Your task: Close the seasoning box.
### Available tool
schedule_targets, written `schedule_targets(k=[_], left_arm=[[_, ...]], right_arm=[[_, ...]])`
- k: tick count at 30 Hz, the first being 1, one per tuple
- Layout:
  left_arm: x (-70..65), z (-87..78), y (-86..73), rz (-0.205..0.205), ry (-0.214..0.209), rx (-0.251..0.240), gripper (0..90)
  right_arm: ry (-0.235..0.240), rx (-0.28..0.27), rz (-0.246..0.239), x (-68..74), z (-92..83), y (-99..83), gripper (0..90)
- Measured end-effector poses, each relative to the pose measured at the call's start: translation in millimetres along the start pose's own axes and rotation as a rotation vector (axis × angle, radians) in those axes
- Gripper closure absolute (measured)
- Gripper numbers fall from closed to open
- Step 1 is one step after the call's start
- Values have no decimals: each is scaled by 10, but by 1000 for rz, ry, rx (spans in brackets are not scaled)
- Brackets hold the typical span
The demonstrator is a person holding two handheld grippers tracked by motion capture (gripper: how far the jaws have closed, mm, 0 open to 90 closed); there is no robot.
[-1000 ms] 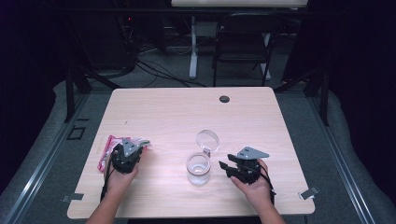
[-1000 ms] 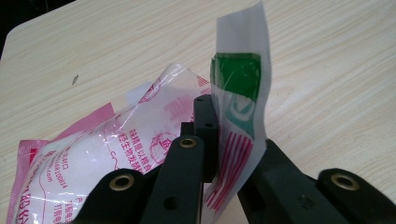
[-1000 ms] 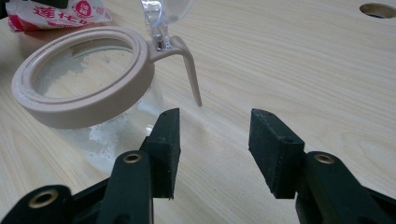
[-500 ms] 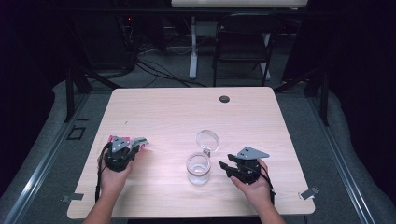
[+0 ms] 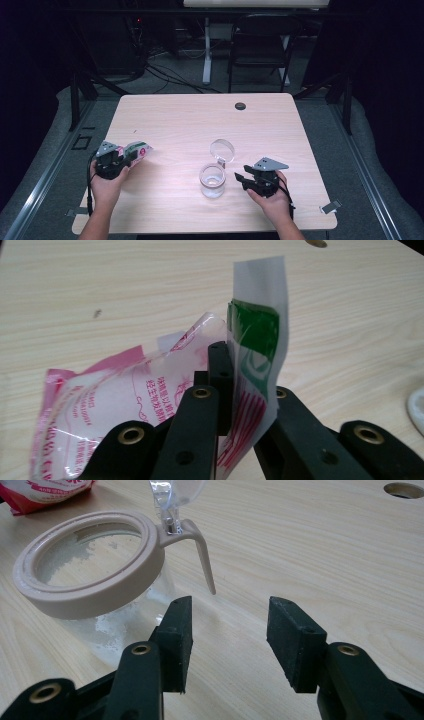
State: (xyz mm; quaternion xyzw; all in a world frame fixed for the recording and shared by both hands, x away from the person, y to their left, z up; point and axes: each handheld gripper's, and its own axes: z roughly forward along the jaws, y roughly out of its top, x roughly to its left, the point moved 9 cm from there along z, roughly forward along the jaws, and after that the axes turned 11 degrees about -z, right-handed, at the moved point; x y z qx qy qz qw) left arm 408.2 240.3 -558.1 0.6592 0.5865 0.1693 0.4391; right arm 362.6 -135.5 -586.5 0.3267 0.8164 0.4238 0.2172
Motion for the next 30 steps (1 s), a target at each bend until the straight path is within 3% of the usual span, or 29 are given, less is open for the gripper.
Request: schedule_targets(k=[2,7,16,23,30], left_arm=[[22,-25,44,11,11,-4,899],[133,-150,215,82,83,-24,900],[314,-389,529,122,149,-67,900],[411,-483,663,113,167,-76,900],[357,-523,733,115,153,-85,900]], right_arm=[[2,0,2,-3,-3,-3,531],[-2,-3,11,-14,-3,-7,531],[1,4,10,22,31,-11,530],[4,2,9,12,21,-11,530],[2,-7,13,14,17,-3,529]])
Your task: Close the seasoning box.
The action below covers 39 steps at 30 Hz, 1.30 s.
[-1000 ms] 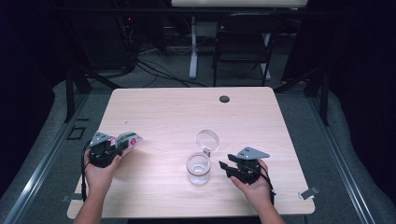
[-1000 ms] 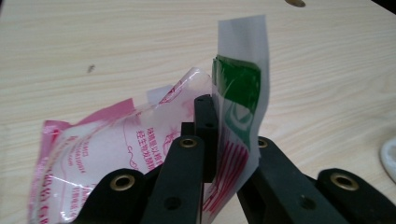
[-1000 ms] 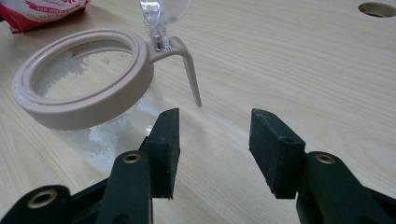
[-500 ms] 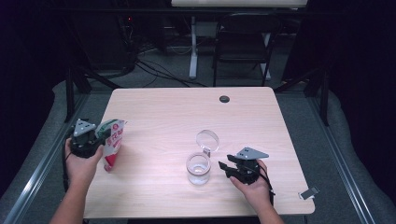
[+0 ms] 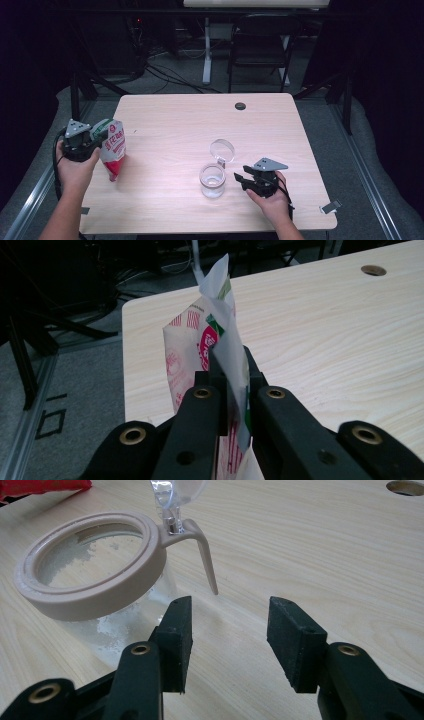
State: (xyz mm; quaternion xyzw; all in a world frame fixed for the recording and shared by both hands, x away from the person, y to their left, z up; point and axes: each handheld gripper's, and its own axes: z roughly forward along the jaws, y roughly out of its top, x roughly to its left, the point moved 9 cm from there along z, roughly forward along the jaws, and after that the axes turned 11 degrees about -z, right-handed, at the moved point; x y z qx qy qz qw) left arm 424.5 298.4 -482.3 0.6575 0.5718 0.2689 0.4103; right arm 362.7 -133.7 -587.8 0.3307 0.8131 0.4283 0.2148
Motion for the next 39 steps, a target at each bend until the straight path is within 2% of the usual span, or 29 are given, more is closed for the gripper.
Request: schedule_targets(k=[5,11,14,17,21,27,32,37,39], left_arm=[[-85,-35,70,6,-29,3,900],[-229,-26,82,24,-60,20,900],[-332,-25,91,29,-87,22,900],[-450,-37,104,55,-115,34,900],[-636,-55,131,98,-157,47,900],[-971,-70,151,153,-250,77,900],[-1230,-93,158,214,-296,93,900],[-1478,-87,160,241,-360,103,900],[-1578,-76,140,263,-381,112,900]], right_arm=[[-3,0,2,-8,-9,2,528],[-2,1,-1,-19,-16,-1,528],[-2,-2,2,-18,-15,1,528],[-2,0,-1,-20,-17,0,528],[-3,-3,3,-20,-17,3,528],[-2,-5,3,-23,-24,7,528],[-1,-13,3,-24,-35,20,532],[0,-14,4,-35,-48,24,534],[-2,-15,4,-40,-50,26,534]])
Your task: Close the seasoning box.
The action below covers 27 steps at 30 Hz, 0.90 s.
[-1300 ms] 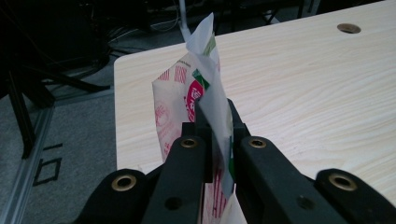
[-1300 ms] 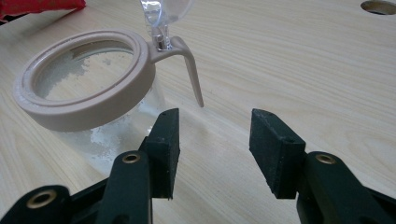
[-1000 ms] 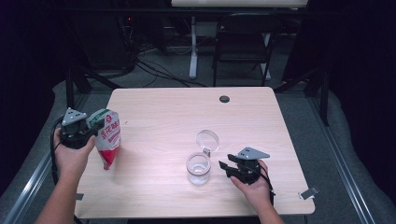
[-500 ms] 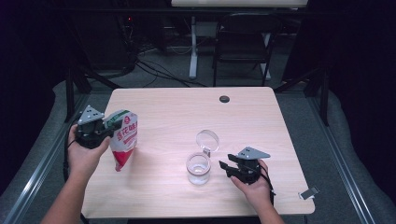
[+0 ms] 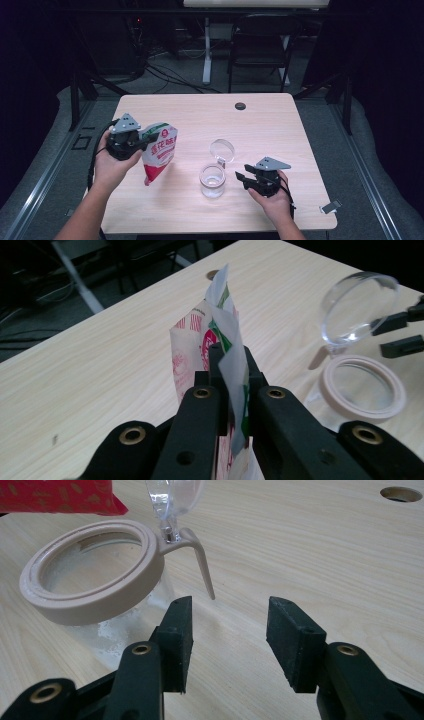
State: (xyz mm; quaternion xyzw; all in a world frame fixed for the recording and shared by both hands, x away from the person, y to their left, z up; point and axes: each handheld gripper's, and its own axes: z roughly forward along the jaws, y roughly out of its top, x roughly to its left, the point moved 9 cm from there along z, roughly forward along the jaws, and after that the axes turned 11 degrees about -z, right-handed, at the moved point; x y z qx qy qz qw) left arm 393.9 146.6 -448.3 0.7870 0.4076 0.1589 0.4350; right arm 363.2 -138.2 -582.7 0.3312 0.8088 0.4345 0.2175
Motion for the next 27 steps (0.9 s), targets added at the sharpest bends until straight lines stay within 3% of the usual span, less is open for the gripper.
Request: schedule_targets(k=[7,14,21,27], left_arm=[[-258,102,-52,61,-64,32,900],[-449,177,-237,90,-122,45,900],[-527,149,-388,64,-174,15,898],[-551,188,-607,62,-165,28,887]], right_arm=[[0,-2,3,-14,-14,1,538],[-2,-2,-1,-13,-14,3,538],[7,-23,-26,8,-32,45,545],[10,-84,-36,31,-152,192,573]])
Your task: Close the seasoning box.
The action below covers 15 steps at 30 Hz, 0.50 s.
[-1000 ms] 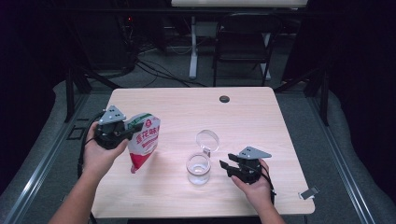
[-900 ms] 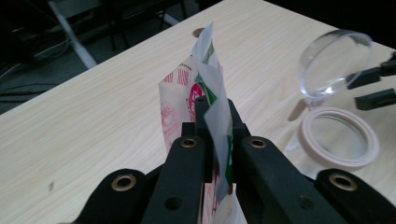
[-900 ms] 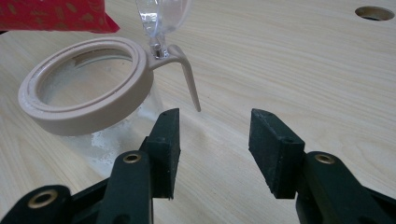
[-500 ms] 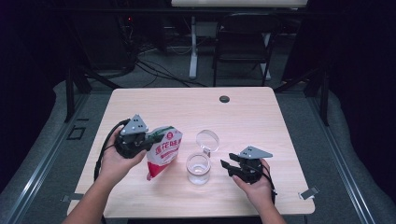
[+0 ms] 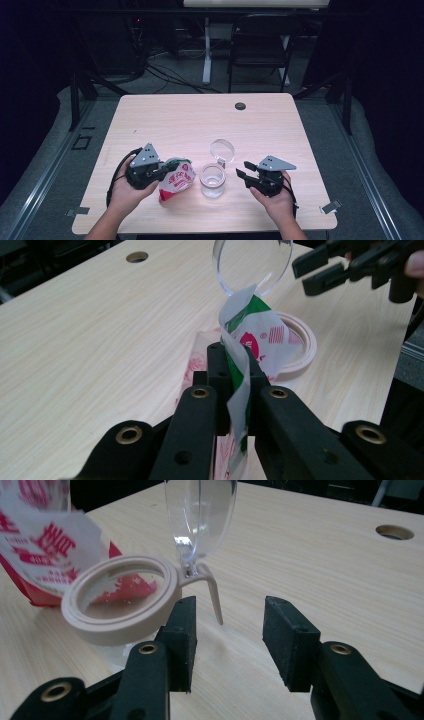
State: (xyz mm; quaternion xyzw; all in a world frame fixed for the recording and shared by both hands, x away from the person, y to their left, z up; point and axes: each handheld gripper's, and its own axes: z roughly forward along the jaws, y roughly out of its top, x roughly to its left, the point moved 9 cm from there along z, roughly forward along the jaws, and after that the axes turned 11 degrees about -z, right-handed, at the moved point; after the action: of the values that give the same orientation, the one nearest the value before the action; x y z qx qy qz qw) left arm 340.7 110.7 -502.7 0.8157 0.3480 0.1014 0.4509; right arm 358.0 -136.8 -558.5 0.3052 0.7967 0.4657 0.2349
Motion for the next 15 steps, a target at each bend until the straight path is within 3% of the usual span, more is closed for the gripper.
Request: schedule_targets(k=[6,11,15], left_arm=[[-29,1,-121,-69,-42,-79,886],[-78,20,-138,-51,-42,-83,886],[-98,35,-143,-50,-47,-79,885]], right_arm=[[46,12,11,33,-128,74,671],[81,9,10,99,-224,220,724],[120,16,-24,236,-277,373,737]])
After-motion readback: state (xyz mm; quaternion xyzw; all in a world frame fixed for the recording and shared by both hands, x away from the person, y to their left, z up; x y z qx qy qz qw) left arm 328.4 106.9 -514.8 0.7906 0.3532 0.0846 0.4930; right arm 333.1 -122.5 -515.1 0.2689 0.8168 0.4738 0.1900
